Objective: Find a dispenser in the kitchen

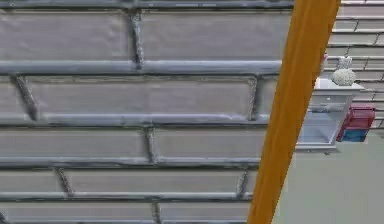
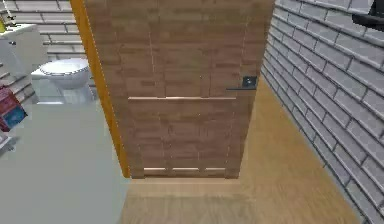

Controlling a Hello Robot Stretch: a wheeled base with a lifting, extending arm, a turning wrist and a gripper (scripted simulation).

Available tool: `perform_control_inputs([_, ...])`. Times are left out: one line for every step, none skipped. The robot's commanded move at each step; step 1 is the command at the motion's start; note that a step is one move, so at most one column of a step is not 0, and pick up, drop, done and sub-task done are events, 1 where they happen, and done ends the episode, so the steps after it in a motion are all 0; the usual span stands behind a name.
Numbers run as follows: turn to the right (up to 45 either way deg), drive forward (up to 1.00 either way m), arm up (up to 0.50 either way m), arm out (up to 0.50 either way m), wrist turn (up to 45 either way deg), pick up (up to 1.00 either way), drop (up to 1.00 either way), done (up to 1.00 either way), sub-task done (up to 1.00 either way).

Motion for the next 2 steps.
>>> perform_control_inputs([45.0, 0.00, 0.00, 0.00, 0.0, 0.00, 0.00, 0.00, 0.00])
perform_control_inputs([45.0, 0.00, 0.00, 0.00, 0.0, 0.00, 0.00, 0.00, 0.00])
